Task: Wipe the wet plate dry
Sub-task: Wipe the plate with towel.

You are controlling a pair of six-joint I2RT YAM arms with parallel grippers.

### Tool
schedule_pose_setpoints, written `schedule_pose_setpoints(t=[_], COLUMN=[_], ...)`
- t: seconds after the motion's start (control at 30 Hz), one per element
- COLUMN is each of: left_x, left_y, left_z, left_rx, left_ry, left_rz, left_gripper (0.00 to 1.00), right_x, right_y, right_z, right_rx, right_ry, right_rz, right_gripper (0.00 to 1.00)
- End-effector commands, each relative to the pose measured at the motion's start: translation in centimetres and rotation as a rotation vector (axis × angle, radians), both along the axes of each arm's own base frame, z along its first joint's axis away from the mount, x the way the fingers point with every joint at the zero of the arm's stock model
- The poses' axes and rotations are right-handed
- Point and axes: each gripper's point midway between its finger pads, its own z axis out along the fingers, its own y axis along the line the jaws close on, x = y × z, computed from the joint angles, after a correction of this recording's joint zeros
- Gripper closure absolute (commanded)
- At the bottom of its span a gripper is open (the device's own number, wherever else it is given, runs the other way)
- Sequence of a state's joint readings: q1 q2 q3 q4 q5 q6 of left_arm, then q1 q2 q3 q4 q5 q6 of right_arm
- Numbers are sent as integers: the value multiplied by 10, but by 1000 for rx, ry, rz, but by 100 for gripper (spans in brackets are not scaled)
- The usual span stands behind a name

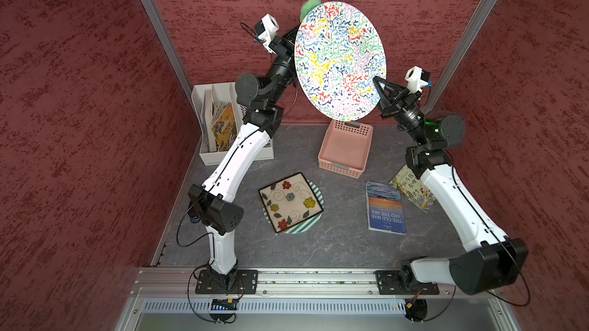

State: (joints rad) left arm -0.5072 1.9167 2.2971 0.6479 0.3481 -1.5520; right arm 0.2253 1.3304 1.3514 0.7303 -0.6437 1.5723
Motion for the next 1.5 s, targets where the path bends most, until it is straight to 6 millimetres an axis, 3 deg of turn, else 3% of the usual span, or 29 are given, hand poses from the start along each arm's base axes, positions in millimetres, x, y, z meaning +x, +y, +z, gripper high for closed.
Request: schedule_pose_setpoints(t=[0.0, 0.1, 0.17, 0.23, 0.3, 0.43, 0.57, 0.67, 0.8, 0.9, 1.03, 1.33, 1.47], left_x=[-41, -52, -61, -68, -76, -90, -99, -88, -50, -28, -5, 6, -9], left_y=[-14, -39, -51, -55, -47, -22, -4, -18, -32, -32, -41, -103, -141], left_z=[16, 6, -2, -8, -11, -19, -30, -57, -129, -163, -194, -238, -240], left_rx=[-13, -18, -19, -19, -14, 8, 55, 286, 815, 1018, 1197, 1358, 1290], left_ry=[-110, -101, -99, -96, -93, -86, -69, -12, 150, 173, 153, 90, 26], left_rz=[-88, -163, -199, -208, -179, -72, 14, 146, 460, 620, 746, 639, 427], left_gripper=[100, 100, 100, 100, 100, 100, 100, 100, 100, 100, 100, 100, 100], right_x=[1, 19, 29, 58, 71, 92, 104, 101, 81, 71, 54, 23, 22], right_y=[25, 18, -3, -24, -48, -83, -103, -96, -71, -60, -42, 13, 22], right_z=[-13, 13, 38, 48, 63, 58, 28, 7, -6, -12, -10, -24, -5], right_rx=[-66, -20, 29, 73, 103, 96, 76, -29, -158, -194, -245, -297, -215], right_ry=[-6, -32, -55, -47, -63, -15, 74, 134, 132, 129, 102, 102, 98], right_rz=[30, -33, -117, -183, -233, -330, -405, -439, -446, -444, -427, -315, -269], right_gripper=[100, 100, 100, 100, 100, 100, 100, 100, 100, 100, 100, 100, 100])
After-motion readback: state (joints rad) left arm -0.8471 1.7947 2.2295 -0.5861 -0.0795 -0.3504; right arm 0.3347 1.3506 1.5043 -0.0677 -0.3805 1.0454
